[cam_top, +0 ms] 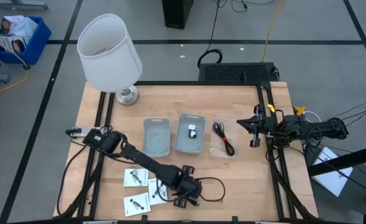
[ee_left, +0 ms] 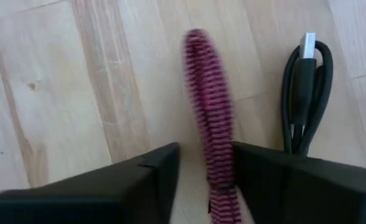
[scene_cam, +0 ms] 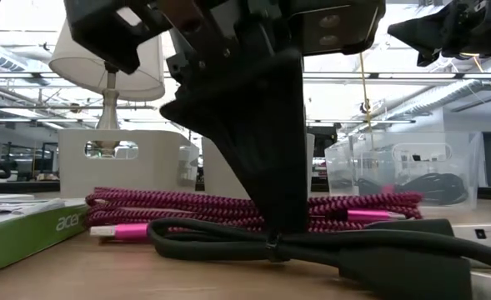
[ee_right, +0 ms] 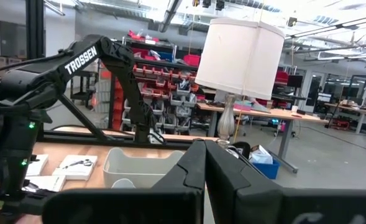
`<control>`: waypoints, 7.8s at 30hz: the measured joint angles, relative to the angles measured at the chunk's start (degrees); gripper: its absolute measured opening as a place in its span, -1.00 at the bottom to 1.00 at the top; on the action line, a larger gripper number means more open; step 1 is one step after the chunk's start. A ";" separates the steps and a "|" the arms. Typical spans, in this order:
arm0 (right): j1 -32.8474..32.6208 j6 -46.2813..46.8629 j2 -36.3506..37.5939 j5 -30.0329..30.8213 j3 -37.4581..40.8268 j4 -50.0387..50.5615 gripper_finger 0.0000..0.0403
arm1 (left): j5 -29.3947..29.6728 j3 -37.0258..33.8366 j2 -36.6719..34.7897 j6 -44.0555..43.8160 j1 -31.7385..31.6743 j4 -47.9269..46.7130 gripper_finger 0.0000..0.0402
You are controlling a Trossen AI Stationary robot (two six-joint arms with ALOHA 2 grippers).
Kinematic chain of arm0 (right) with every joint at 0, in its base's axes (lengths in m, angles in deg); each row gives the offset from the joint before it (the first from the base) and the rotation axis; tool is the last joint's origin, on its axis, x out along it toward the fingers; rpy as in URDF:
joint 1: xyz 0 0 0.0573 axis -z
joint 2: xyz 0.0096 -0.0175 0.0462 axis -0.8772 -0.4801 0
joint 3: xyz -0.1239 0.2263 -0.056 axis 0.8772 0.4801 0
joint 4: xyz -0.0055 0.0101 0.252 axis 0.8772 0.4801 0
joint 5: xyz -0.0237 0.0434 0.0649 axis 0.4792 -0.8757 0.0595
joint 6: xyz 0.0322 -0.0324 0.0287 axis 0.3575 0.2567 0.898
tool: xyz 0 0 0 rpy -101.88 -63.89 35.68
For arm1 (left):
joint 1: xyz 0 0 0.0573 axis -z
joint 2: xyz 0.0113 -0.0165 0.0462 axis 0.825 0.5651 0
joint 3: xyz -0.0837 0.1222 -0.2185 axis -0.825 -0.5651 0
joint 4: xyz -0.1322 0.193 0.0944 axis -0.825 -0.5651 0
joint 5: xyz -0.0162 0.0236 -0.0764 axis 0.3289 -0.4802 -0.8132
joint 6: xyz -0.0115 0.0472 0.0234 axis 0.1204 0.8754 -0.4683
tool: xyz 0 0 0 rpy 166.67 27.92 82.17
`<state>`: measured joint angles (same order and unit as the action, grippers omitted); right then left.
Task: Pick and place items into bin
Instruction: Put the pink charger cable into the transparent bin, then put the black charger cable into the transparent bin
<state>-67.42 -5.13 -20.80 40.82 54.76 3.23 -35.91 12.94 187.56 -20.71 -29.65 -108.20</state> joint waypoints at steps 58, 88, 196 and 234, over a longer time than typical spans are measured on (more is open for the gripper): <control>0.05 -7.54 -0.74 0.28 -0.04 -5.45 -1.00 | -3.51 0.49 -16.97 49.75 -31.93 11.98 -0.91; 0.11 -11.65 -0.83 1.55 -0.04 -11.55 -1.00 | -23.00 0.56 -0.60 33.01 -31.12 45.40 -0.91; 0.17 2.48 -8.00 3.27 6.01 -19.93 -0.98 | 3.52 0.41 -13.50 7.29 -1.34 -14.61 0.09; 0.15 4.50 -8.11 3.04 7.02 -20.97 -0.98 | 0.16 0.67 1.39 0.63 3.75 -0.59 -0.24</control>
<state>-67.26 -0.63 -28.91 43.85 61.78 -17.74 -35.76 13.61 188.95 -20.09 -25.90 -108.79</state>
